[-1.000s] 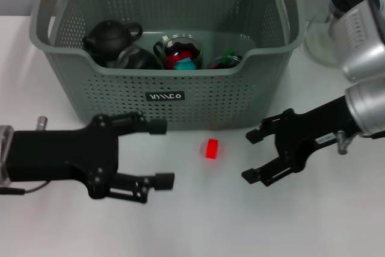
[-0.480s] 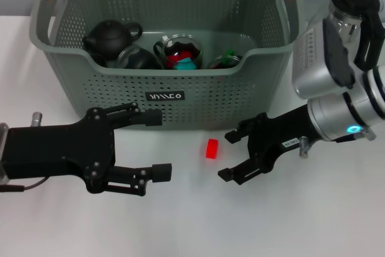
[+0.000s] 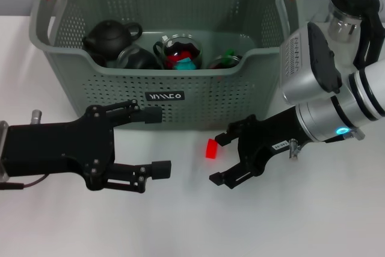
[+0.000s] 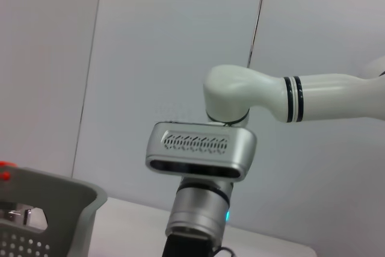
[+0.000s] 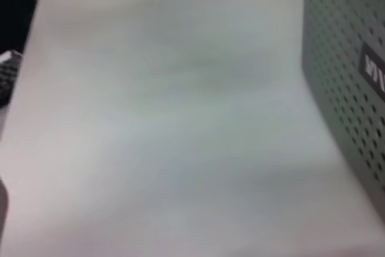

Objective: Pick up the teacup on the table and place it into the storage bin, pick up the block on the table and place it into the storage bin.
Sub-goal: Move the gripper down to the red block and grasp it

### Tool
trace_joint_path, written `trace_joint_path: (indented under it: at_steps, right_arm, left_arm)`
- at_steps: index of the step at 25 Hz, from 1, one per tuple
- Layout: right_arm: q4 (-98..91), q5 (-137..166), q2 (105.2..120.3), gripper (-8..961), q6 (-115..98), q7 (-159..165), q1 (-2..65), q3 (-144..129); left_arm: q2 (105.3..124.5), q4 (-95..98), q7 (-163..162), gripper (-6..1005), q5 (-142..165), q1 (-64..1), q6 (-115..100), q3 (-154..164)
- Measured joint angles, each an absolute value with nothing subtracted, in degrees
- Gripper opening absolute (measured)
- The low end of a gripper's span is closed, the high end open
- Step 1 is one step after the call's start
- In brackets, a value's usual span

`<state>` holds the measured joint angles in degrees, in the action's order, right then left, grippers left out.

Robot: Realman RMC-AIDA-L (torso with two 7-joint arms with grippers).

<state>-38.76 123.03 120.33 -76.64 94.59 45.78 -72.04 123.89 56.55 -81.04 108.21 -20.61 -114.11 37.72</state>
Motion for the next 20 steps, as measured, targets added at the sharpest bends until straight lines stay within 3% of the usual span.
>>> trace_joint_path:
  at_steps: [20]
  right_arm:
    - [-41.25, 123.49, 120.25, 927, -72.70, 95.28, 46.49, -76.35]
  left_arm:
    - [123.23, 56.79, -81.24, 945, 110.08, -21.79, -112.20, 37.82]
